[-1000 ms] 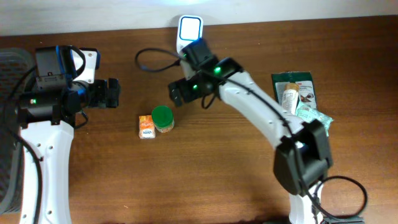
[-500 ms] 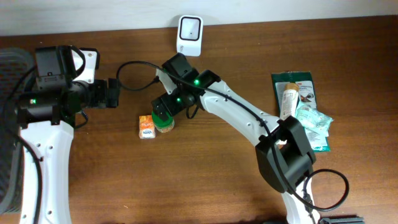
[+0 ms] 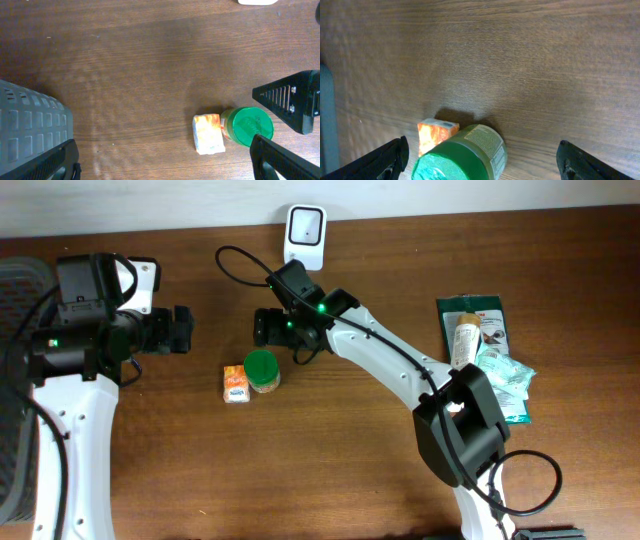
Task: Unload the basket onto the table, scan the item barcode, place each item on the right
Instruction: 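Move the right gripper over the green-lidded jar and lower onto it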
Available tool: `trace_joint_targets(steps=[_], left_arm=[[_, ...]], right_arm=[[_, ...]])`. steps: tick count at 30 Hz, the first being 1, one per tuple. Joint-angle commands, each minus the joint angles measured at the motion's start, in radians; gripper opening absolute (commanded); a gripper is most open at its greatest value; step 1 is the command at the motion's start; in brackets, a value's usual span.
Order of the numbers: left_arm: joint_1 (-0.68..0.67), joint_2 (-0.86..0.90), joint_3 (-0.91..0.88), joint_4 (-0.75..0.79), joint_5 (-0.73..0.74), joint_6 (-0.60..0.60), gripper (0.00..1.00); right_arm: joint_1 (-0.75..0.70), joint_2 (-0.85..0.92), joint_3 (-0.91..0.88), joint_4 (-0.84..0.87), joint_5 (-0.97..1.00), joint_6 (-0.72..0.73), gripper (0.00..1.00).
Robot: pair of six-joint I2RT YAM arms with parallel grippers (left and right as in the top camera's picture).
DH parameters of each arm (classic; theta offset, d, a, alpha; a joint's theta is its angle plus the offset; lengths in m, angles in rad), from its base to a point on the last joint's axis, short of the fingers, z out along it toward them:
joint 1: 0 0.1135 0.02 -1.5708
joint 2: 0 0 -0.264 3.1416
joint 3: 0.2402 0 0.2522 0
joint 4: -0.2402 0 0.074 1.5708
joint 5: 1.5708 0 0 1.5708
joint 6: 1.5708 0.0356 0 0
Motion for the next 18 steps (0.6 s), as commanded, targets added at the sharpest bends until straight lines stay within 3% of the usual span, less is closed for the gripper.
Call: trace_joint_targets(steps=[1,4,13,18], left_arm=[[0.004,-0.002,0.008,0.001,-0.003,0.016,0.99],[0.004,-0.002,0.008,0.001,-0.003,0.016,0.99],[0.004,-0.002,0.008,0.001,-0.003,0.016,0.99],[0.004,-0.002,0.008,0.001,-0.003,0.016,0.99]], right_arm=[[0.025,0.021,-0.003,-0.003,0.042,0.143,0.91],[0.042,0.030,-0.003,-0.004,0.036,0.217,0.91],[0.097,0.077,-0.003,-0.063,0.011,0.228,0.88],[0.097,0.077,-0.003,-0.065,0.011,0.212,0.74]])
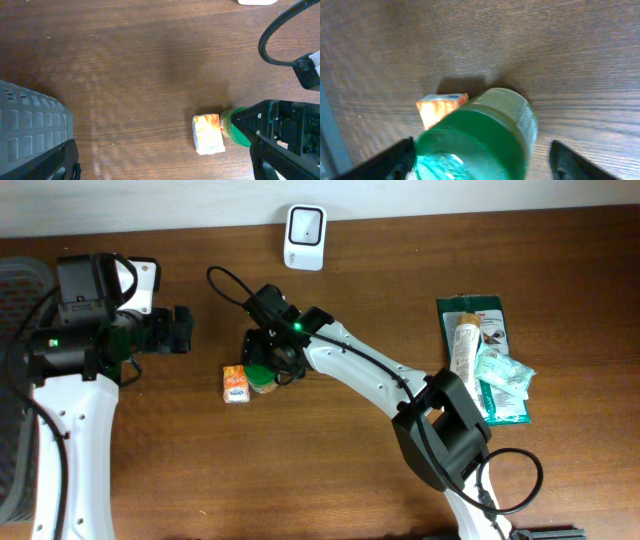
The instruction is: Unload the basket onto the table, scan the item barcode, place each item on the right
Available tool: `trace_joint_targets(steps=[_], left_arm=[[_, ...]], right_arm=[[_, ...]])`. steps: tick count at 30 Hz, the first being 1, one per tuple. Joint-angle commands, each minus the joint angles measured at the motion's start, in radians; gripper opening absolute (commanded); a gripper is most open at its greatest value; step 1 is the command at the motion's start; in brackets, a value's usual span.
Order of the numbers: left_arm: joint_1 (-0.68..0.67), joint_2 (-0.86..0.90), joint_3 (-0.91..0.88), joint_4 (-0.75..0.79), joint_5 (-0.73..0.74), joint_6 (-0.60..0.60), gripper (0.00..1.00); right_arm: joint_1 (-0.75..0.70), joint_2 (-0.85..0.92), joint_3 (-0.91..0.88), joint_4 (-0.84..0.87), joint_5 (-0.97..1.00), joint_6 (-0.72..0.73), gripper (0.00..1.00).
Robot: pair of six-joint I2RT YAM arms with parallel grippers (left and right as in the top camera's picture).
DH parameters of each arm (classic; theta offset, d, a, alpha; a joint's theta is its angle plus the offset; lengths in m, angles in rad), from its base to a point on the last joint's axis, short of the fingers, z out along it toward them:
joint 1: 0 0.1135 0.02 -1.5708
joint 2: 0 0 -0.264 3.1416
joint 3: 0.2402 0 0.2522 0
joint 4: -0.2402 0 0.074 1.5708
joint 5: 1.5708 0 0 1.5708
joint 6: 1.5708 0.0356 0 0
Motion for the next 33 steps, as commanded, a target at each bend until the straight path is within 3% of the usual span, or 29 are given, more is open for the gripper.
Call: trace_joint_targets(steps=[1,7,14,21,25,33], left_arm=[[0.004,-0.002,0.008,0.000,-0.003,0.016,0.99],[0.004,-0.002,0.008,0.000,-0.003,0.016,0.99],[0.004,-0.002,0.008,0.001,-0.003,0.016,0.99],[0.004,-0.002,0.008,0.001,-0.003,0.016,0.99],[0.004,-0.002,0.008,0.001,-0.003,0.016,0.99],[0.004,-0.002,0.008,0.001,-0.003,0.016,0.99]], right_arm=[[0.006,0.028,-0.005,-0.018,0.014,-0.017,0.74],[-0.023,0.027,-0.004,-0.076,0.021,-0.120,0.72],[-0.142,0.023,0.024,-0.256,0.021,-0.307,0.72],[-0.260,-0.043,0.026,-0.317,0.021,-0.472,0.77],[-0.248,-0.122,0.041,-0.327,-0.010,-0.673,0.85],[-0.150,-0.120,0.039,-0.328,0.002,-0.740,0.87]])
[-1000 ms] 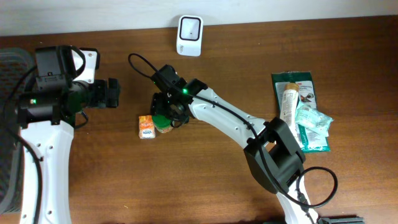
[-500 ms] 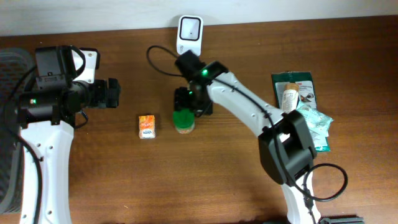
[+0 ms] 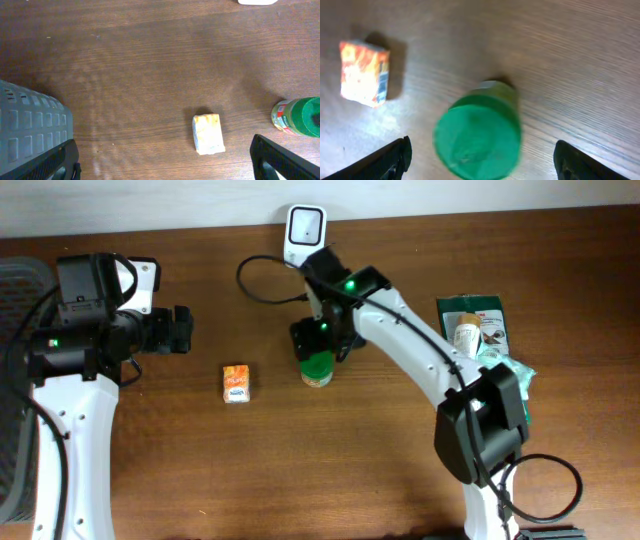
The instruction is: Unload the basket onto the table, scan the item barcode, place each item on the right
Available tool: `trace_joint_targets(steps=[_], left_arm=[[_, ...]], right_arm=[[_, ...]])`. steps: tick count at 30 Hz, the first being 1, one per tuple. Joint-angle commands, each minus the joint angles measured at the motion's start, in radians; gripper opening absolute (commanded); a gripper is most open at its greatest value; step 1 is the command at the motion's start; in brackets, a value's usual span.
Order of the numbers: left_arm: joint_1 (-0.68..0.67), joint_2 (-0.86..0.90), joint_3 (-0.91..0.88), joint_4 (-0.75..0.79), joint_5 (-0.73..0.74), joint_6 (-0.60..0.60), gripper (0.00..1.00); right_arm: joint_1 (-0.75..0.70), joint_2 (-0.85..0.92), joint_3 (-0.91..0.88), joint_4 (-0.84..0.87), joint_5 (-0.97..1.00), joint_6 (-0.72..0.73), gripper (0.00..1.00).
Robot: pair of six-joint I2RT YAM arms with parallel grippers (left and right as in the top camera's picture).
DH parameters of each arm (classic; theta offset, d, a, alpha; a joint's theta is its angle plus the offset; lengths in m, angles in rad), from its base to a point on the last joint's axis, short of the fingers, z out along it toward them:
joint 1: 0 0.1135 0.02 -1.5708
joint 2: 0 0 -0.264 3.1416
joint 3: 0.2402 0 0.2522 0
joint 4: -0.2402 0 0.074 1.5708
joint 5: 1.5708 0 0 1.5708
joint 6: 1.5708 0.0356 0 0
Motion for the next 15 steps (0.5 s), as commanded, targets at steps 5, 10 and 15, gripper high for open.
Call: trace_joint_targets(steps=[5,10,15], left_arm=[[0.004,-0.002,0.008,0.001,-0.003,0.016,0.99],[0.004,-0.002,0.008,0.001,-0.003,0.016,0.99],[0.004,-0.002,0.008,0.001,-0.003,0.016,0.99]], right_arm=[[0.051,-0.021,-0.008,-0.003,0.045,-0.080,0.87],[0.058,0.010,-0.010,-0.033,0.097,0.061,0.86],[0.058,0.039,-0.010,-0.006,0.115,0.160,0.86]])
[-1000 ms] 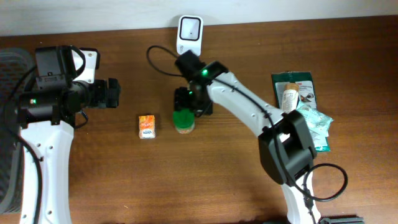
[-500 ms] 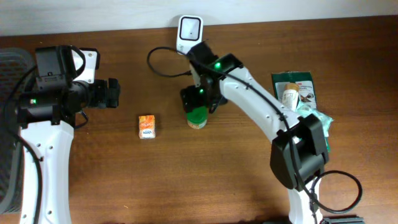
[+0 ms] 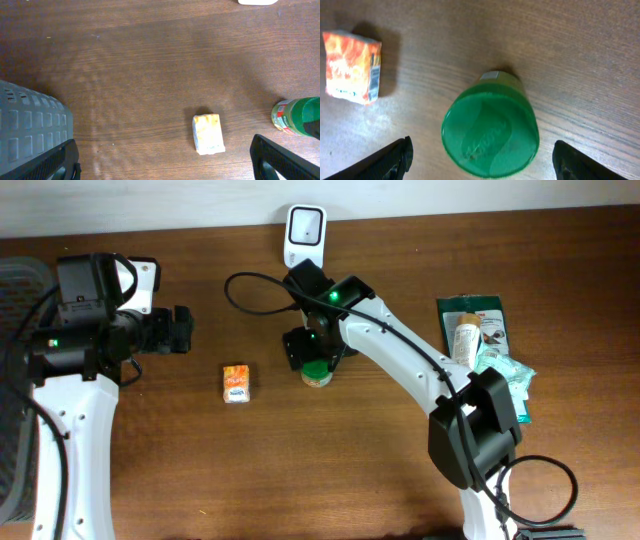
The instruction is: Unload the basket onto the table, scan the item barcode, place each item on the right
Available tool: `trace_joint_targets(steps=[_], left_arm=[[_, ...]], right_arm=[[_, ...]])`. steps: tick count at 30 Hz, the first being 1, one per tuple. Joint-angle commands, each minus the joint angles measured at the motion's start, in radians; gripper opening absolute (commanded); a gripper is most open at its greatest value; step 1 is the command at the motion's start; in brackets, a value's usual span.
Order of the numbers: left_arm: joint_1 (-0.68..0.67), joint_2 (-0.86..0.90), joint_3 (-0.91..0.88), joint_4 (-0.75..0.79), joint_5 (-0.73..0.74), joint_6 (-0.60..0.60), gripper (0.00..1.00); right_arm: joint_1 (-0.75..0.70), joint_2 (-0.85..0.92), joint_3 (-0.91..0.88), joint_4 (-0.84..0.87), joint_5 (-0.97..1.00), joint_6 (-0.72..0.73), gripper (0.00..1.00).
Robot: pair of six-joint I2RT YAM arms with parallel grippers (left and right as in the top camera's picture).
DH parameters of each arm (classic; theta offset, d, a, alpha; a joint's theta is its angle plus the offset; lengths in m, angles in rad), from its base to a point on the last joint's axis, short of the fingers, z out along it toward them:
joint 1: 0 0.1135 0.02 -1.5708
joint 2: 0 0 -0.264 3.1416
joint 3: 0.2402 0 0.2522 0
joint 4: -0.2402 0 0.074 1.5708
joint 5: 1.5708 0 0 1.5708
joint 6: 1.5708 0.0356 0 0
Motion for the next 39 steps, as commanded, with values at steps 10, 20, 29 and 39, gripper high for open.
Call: trace_joint_targets(steps=[10,20,29,39], left_arm=[[0.004,-0.002,0.008,0.001,-0.003,0.016,0.99],[0.004,-0.002,0.008,0.000,-0.003,0.016,0.99],[0.004,-0.002,0.008,0.000,-0.003,0.016,0.99],[0.004,-0.002,0.008,0.001,-0.003,0.016,0.99]], right_arm=[[0.010,0.063,-0.023,0.013,0.024,0.213,0.84],[0.009,0.060,-0.026,0.000,0.017,0.052,0.57],[0.008,0.042,0.123,-0.092,0.029,-0.514,0.53],[0.008,0.043,0.090,-0.146,0.095,-1.075,0.48]])
